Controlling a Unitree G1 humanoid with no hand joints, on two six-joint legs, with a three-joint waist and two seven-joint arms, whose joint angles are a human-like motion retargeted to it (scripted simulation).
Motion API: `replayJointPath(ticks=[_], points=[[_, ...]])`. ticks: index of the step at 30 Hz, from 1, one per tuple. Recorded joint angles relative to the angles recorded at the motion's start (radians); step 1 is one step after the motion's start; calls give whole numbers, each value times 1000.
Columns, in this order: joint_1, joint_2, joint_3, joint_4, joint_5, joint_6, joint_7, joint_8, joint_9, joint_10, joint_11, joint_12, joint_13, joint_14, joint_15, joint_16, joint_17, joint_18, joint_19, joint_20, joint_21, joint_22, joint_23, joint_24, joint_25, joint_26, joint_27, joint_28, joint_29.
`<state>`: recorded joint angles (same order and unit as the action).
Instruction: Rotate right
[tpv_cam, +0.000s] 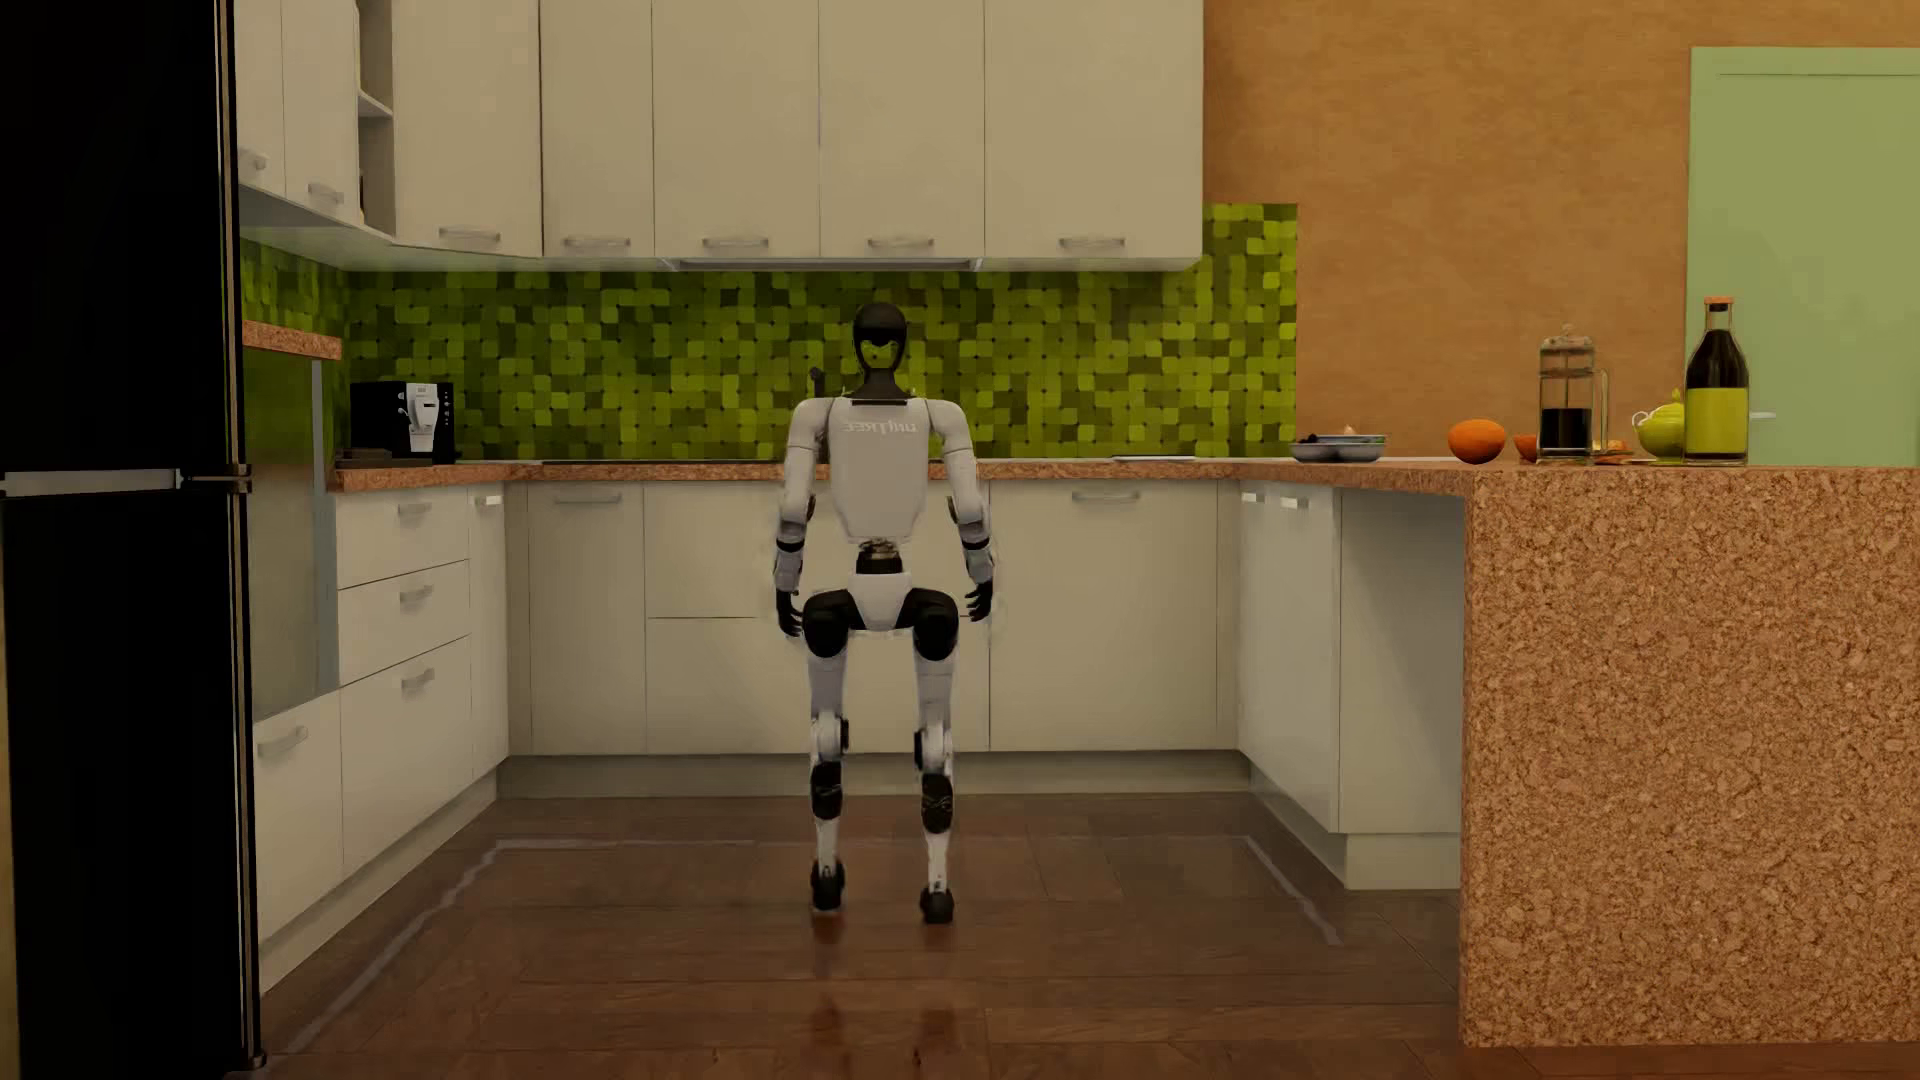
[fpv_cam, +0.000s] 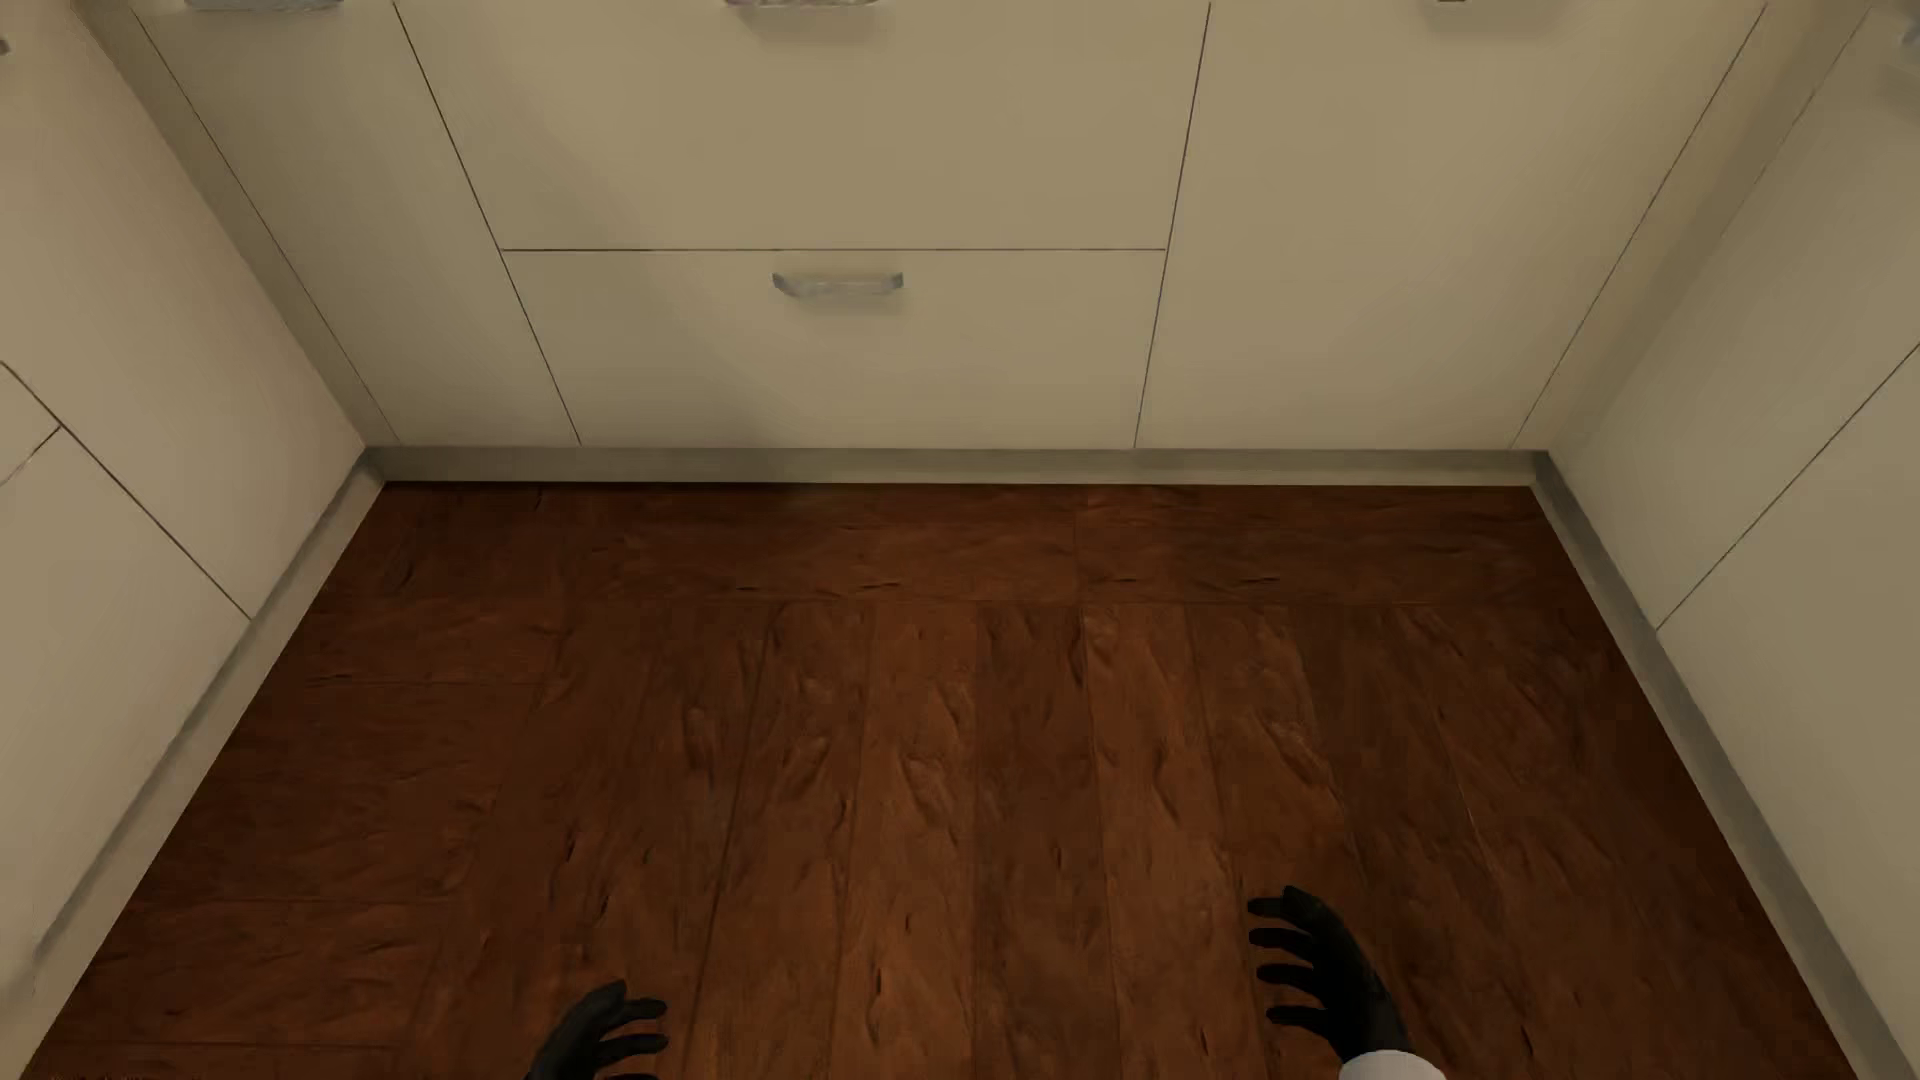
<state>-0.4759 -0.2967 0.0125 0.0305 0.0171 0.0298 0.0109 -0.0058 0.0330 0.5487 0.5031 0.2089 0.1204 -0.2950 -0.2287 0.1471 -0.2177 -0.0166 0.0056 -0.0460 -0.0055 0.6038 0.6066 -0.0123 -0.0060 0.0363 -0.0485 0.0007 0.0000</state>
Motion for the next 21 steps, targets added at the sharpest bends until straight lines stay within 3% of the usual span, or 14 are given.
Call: replayJointPath(ticks=[2,3,5,6,8,10,12,13,14,15,16,17,18,21], points=[[-47,-74,-56,27,-2,11,-48,53,-37,321,101,55,118,-39,13,32,22,-58,5,-6,27,-1,114,-33,-16,-68,-17,-8,12],[11,-115,-127,71,6,30,-71,72,-47,260,153,43,165,-67,-6,48,42,-94,10,-8,36,1,92,-36,-8,-62,13,-8,14],[66,-176,-255,113,-7,46,-50,81,-51,113,215,3,190,35,-75,87,63,-238,29,-2,20,26,44,-37,67,-56,60,-8,-15],[72,-183,-260,120,-26,37,-29,65,-42,118,230,-34,205,-4,-136,77,60,-238,17,-15,25,-12,57,-34,90,-36,85,2,-22],[55,-223,-230,123,-69,-7,6,34,-37,168,285,-81,196,-87,-190,42,58,-144,25,-6,22,-28,82,-15,84,-36,148,14,-9],[39,-237,-195,98,-74,-42,-8,43,-41,199,272,-49,181,-95,-79,40,38,-41,20,-34,10,-21,73,27,38,-9,179,11,15],[40,-234,-163,54,-34,-10,-53,55,-39,239,199,-36,190,-142,-12,16,52,11,32,-31,25,-9,69,62,29,33,155,-17,0],[53,-234,-184,56,-24,-6,-63,57,-28,206,199,-31,197,-70,-69,41,74,-9,44,-32,35,20,42,69,37,35,136,-40,-24],[74,-255,-216,55,-48,-41,-34,45,-20,169,267,-28,184,-19,-167,73,92,-108,7,-20,34,38,16,70,53,35,123,-60,-34],[73,-250,-221,66,-60,-69,-11,18,-14,183,343,-50,162,-25,-233,83,70,-122,-5,-9,71,27,29,60,68,44,116,-65,-21],[68,-225,-215,69,-71,-92,11,6,-24,195,376,-60,149,-33,-265,63,55,-76,10,-6,55,11,25,45,72,41,118,-55,4],[61,-220,-191,84,-68,-96,19,6,-29,216,349,-66,157,-48,-160,34,25,-82,71,-32,52,-22,43,30,67,40,112,-36,28],[71,-208,-195,86,-64,-102,25,9,-29,220,330,-55,153,-55,-95,18,28,-105,0,-41,27,-22,62,22,60,18,114,-13,46],[72,-205,-193,70,-12,-18,-33,40,-8,243,290,-62,142,-92,-65,13,57,-79,4,-32,31,0,68,50,28,-6,125,33,48]])
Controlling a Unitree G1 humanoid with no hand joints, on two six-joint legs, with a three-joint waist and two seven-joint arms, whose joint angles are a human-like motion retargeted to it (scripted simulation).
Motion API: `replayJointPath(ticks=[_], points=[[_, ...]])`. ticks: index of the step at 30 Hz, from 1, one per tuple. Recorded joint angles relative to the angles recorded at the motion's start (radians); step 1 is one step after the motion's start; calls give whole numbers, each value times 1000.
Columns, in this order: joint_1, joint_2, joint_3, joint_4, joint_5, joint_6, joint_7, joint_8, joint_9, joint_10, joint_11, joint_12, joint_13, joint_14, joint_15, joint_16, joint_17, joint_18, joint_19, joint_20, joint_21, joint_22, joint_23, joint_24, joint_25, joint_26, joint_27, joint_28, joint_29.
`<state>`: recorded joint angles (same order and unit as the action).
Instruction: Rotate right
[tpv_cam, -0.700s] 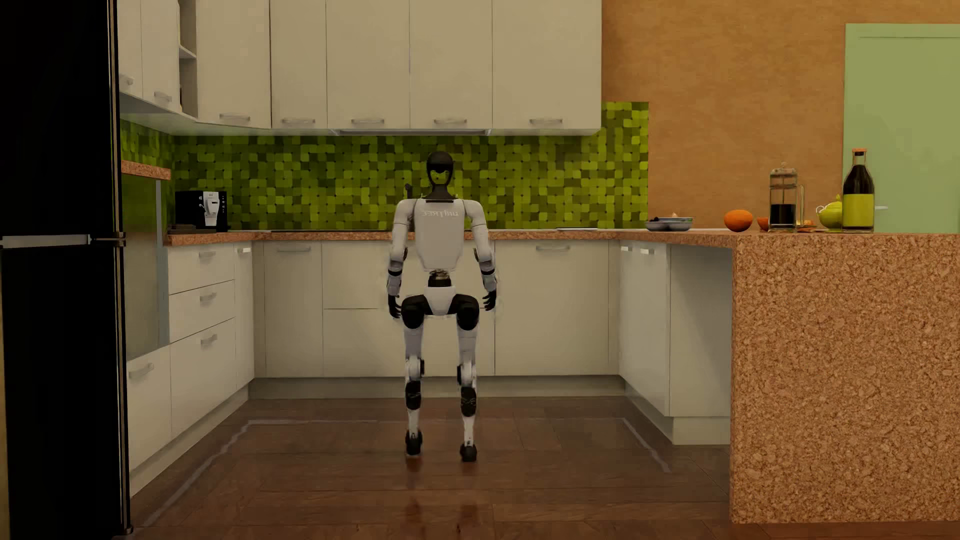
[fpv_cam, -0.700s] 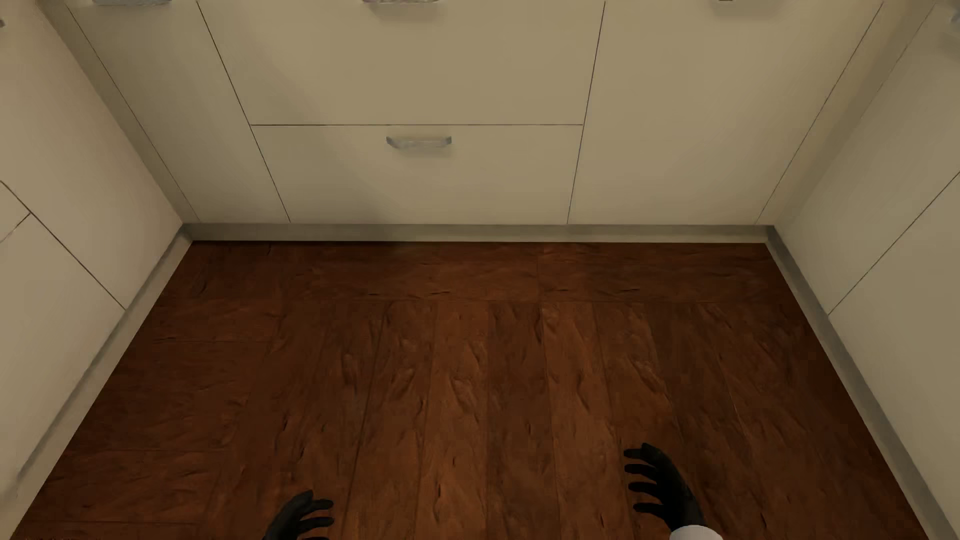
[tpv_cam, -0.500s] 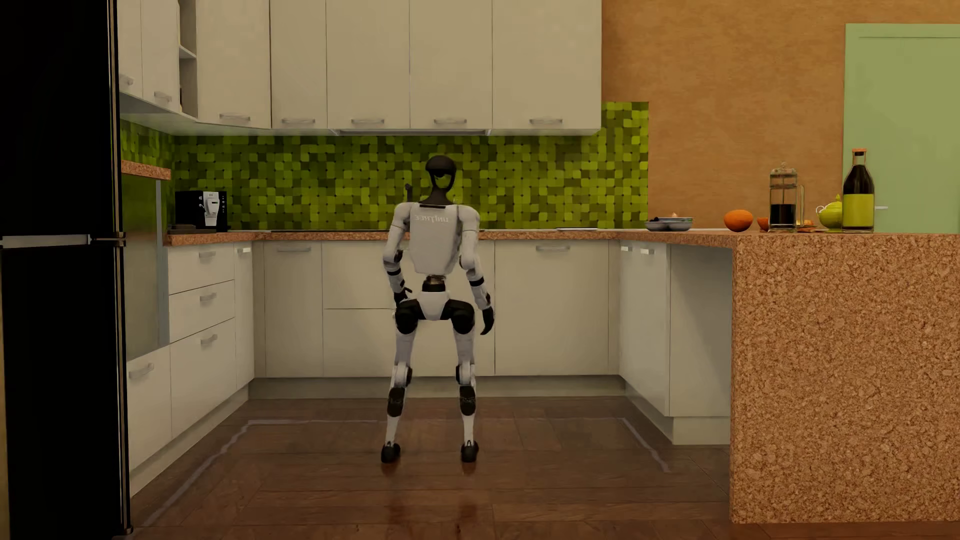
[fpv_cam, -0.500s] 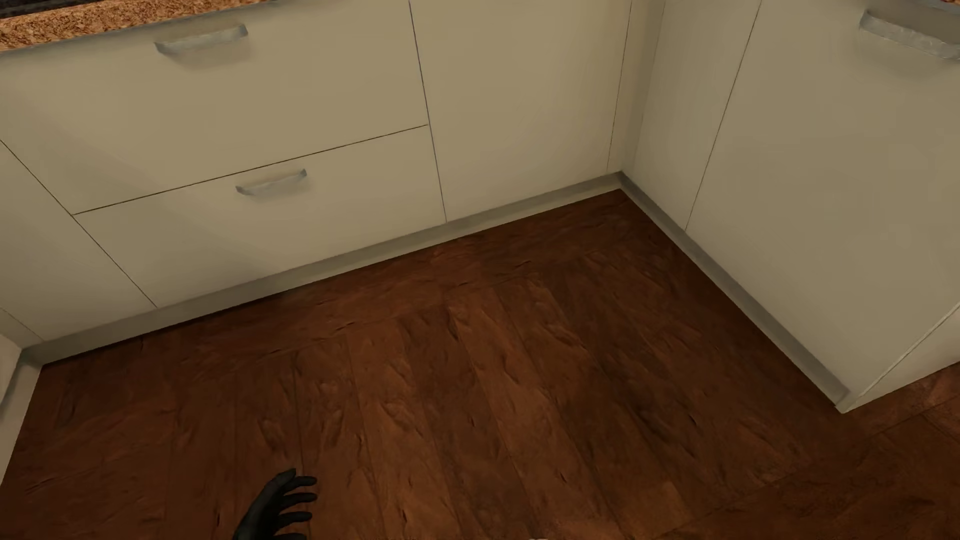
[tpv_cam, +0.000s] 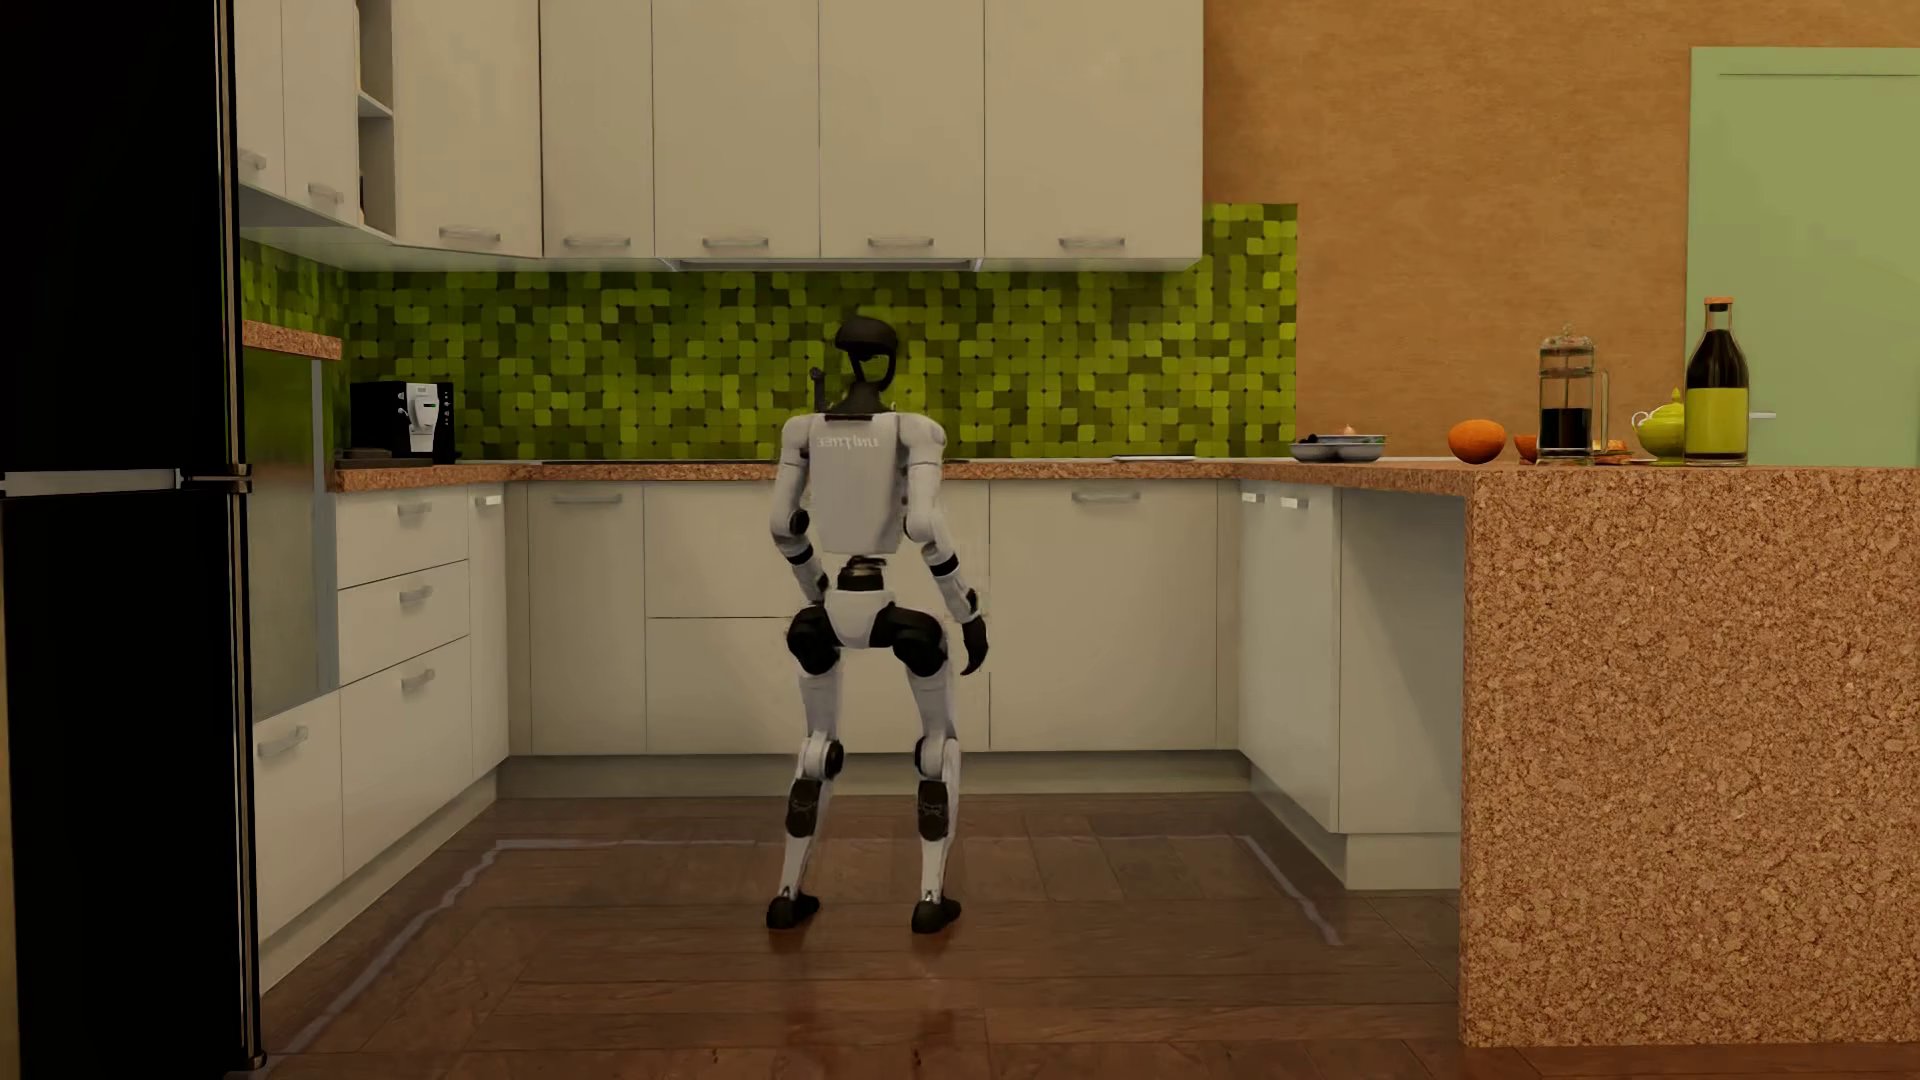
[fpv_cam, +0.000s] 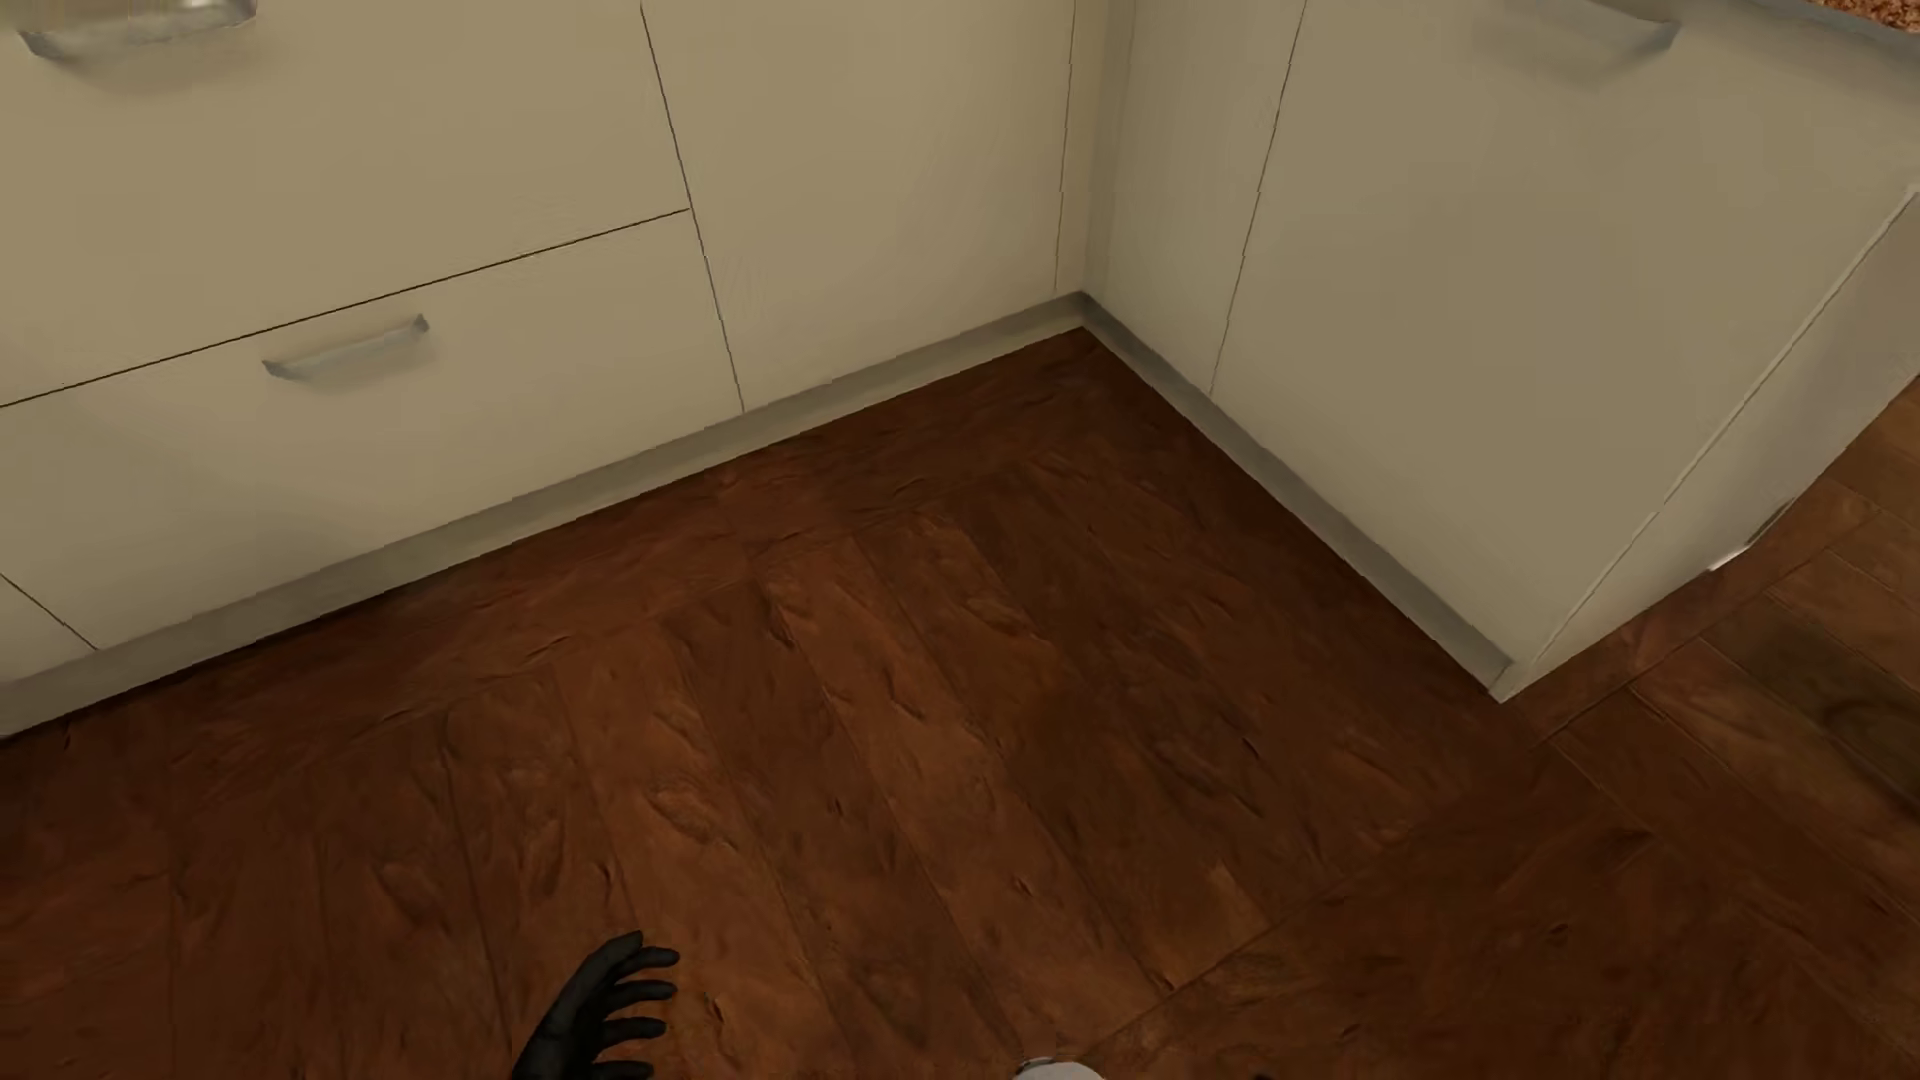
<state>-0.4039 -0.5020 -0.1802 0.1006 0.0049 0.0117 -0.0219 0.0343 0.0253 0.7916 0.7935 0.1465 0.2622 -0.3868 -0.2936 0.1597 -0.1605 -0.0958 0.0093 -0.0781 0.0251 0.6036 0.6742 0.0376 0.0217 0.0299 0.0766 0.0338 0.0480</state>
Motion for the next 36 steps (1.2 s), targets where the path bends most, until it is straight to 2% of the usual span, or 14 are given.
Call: replayJointPath(ticks=[4,5,8,11,13,16,20,23,28,29,30,32,34,36], points=[[61,17,-58,4,-16,16,59,16,9,-96,-45,12,-40,36,-16,30,7,0,-25,16,41,-3,-10,14,9,43,-10,-23,-40],[54,9,-37,10,-30,9,70,6,7,-73,-43,4,-45,19,28,45,1,-2,9,5,15,-38,-14,4,26,39,-5,-42,-26],[12,8,-37,23,5,13,47,33,16,31,-53,24,-54,42,37,16,0,-6,6,-2,-2,-53,-11,-20,36,-17,9,-79,-6],[-12,5,-12,24,52,41,-30,53,16,-40,-105,-19,39,21,75,-3,20,39,14,0,-11,-47,-22,0,58,27,-76,-106,-54],[8,15,-85,26,37,-7,-21,49,18,-62,-116,41,-11,32,83,54,48,-80,17,12,18,-39,-23,4,60,12,-98,-98,-65],[41,18,-74,30,-1,-61,22,19,5,-81,-111,28,-24,34,64,23,20,2,21,15,19,-34,-18,-14,40,46,-29,-70,-11],[72,35,-112,63,18,-54,60,18,-18,-148,-186,47,-20,61,45,44,48,-11,-19,15,-9,-26,-34,-21,30,22,64,-78,10],[55,40,-107,69,3,-37,74,12,1,-87,-213,33,-19,25,159,26,22,-3,36,13,4,-44,-22,-24,34,10,52,-92,-11],[69,28,-117,66,-2,-27,89,20,9,-102,-211,40,-23,25,130,19,43,2,19,-18,8,-52,-29,-62,25,46,40,-112,-10],[60,8,-123,61,-7,-28,96,25,-6,-105,-203,41,-25,26,118,44,40,4,47,-10,3,-50,-30,-64,20,53,32,-119,-10],[68,5,-125,66,-10,-28,106,18,-1,-102,-192,30,-21,21,104,37,43,4,10,14,24,-38,-37,-57,5,52,30,-120,-16],[64,2,-122,74,-11,-21,112,10,-3,-83,-190,7,-17,8,109,16,32,5,30,5,27,-33,-25,-32,-10,37,24,-110,-30],[69,9,-92,59,2,-7,80,36,-6,-87,-235,27,7,-4,174,-21,29,3,35,-38,28,-43,-18,-5,16,6,10,-91,-56],[83,19,-129,66,12,-8,81,38,6,-109,-253,63,9,5,142,25,34,4,29,-17,24,-37,-40,-13,55,13,-15,-101,-86]])
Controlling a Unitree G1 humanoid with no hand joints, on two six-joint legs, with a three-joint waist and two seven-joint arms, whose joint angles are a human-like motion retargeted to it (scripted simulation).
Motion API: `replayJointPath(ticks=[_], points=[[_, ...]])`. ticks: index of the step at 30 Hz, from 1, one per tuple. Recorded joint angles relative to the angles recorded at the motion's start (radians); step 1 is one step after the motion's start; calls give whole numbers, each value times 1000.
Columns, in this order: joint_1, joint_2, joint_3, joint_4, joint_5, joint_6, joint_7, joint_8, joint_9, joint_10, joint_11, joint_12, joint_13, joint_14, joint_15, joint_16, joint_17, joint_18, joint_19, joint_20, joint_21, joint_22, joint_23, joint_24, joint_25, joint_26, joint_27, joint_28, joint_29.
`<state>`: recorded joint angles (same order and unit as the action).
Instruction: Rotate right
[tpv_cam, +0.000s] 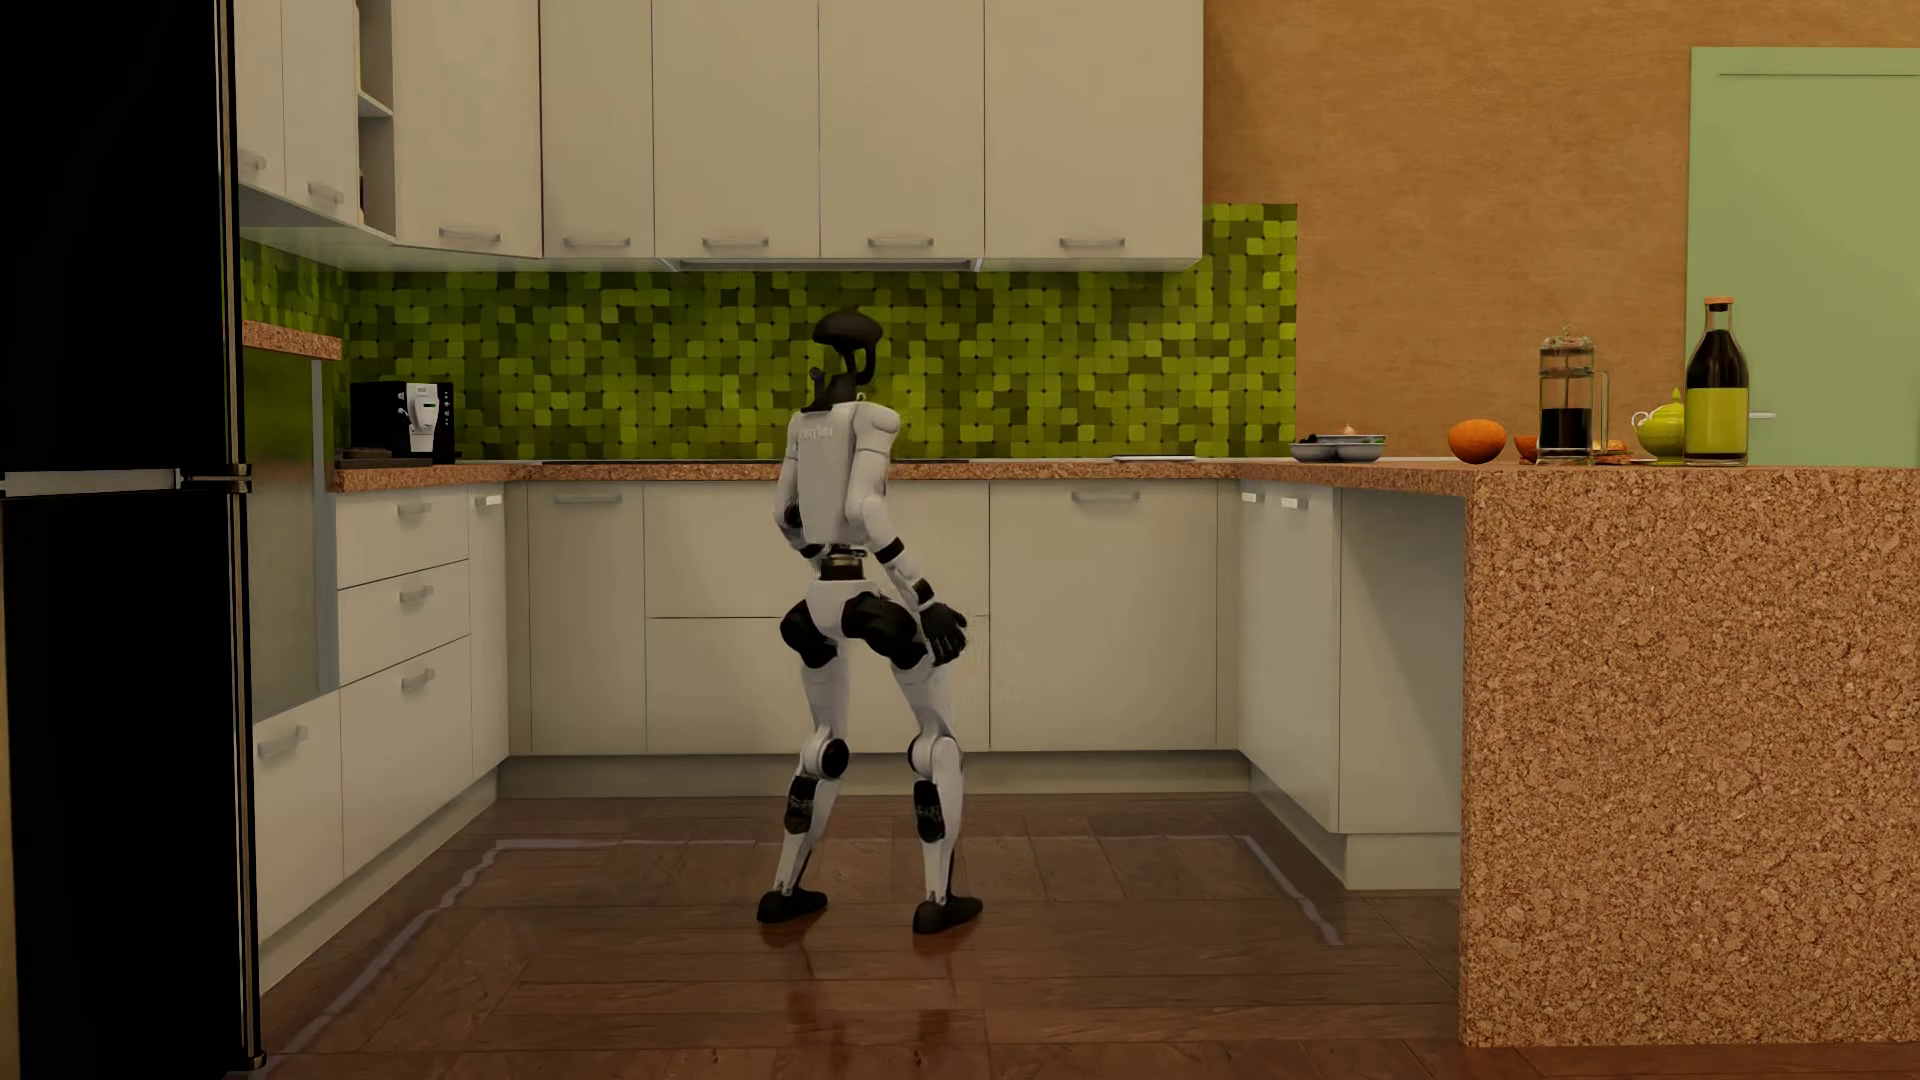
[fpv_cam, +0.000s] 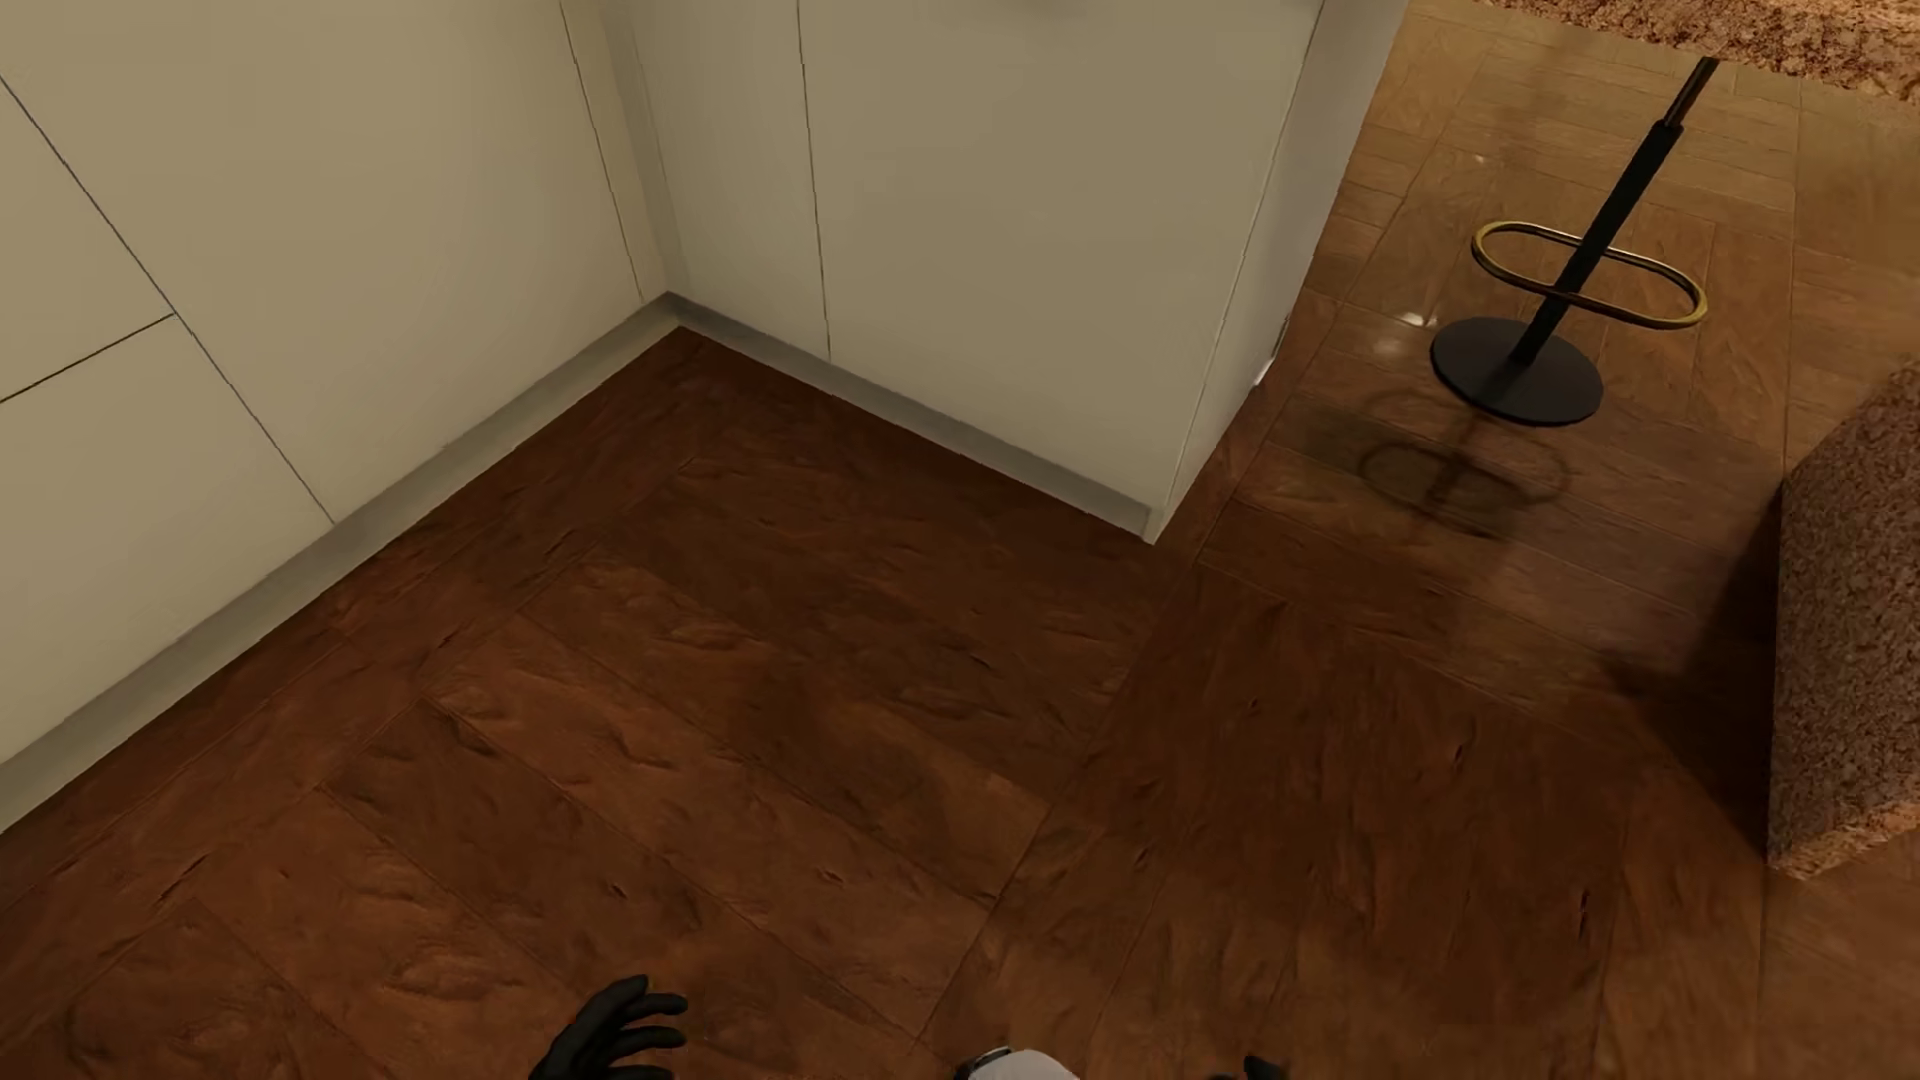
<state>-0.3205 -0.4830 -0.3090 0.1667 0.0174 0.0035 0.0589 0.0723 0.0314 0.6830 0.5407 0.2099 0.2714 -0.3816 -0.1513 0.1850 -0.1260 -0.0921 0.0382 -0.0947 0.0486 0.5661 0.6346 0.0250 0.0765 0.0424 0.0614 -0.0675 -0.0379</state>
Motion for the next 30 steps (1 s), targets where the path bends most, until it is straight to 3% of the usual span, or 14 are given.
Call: replayJointPath(ticks=[4,5,8,10,11,12,14,16,19,21,23,24,28,30], points=[[21,-51,29,14,-54,-55,41,-82,4,8,160,-76,-15,-10,-248,46,-23,-7,-163,55,-25,31,14,-29,-41,31,37,-31,48],[5,-65,59,22,-68,-65,43,-79,-1,66,192,-69,-29,-44,-214,22,-34,-12,51,46,-8,9,19,-22,-84,33,49,-20,54],[-38,-73,81,-8,-11,-28,-41,-18,-28,136,91,-4,4,-63,36,-17,31,8,6,-26,-10,-22,-28,18,-79,31,31,36,43],[18,-93,28,-2,-21,-25,-27,-56,-12,53,215,-59,20,-69,-213,45,-8,-51,-37,45,-10,57,-4,18,21,70,-72,30,-9],[10,-85,47,-6,-50,-36,-14,-73,-7,88,300,-88,12,-95,-312,53,-42,-22,-95,67,0,33,21,13,43,85,-100,33,-16],[-24,-90,94,-2,-50,-25,-22,-63,5,171,283,-109,-10,-104,-190,4,-62,-25,28,54,1,16,44,7,44,70,-107,50,-10],[-136,-103,157,-38,-13,9,-90,-20,13,342,223,-84,-19,-10,-59,-27,-17,-11,4,0,-22,22,42,0,49,-4,-90,69,30],[-111,-110,120,-40,5,41,-101,-4,11,134,191,-29,-12,-54,-84,-10,19,-20,-18,49,-50,51,16,23,46,-16,-79,42,23],[-56,-80,35,-31,-19,11,-35,0,11,67,128,-23,-5,-31,-46,12,-20,-7,0,20,1,2,20,-9,-21,45,-21,43,-10],[-42,-72,2,-20,-11,-6,-12,10,-7,31,83,-41,15,-17,-31,20,0,-7,12,9,-16,9,28,-36,-13,20,44,58,22],[-10,-69,-7,-7,-37,-36,12,-40,3,18,160,-90,8,-22,-184,10,-5,-8,-90,30,14,66,3,-27,-7,5,100,56,21],[-28,-84,47,-12,-62,-57,9,-48,8,78,201,-106,1,-40,-179,-2,-34,-11,-9,24,13,34,25,-18,-19,7,101,52,34],[-122,-59,148,-66,-25,-15,-122,-4,29,253,124,-65,25,8,4,-9,-27,20,29,51,-1,11,45,34,-49,50,-15,26,67],[-52,-69,85,-57,-26,-9,-89,-2,15,100,173,-18,28,-40,-133,53,-12,-46,-80,68,1,69,23,32,-23,53,-80,8,22]])
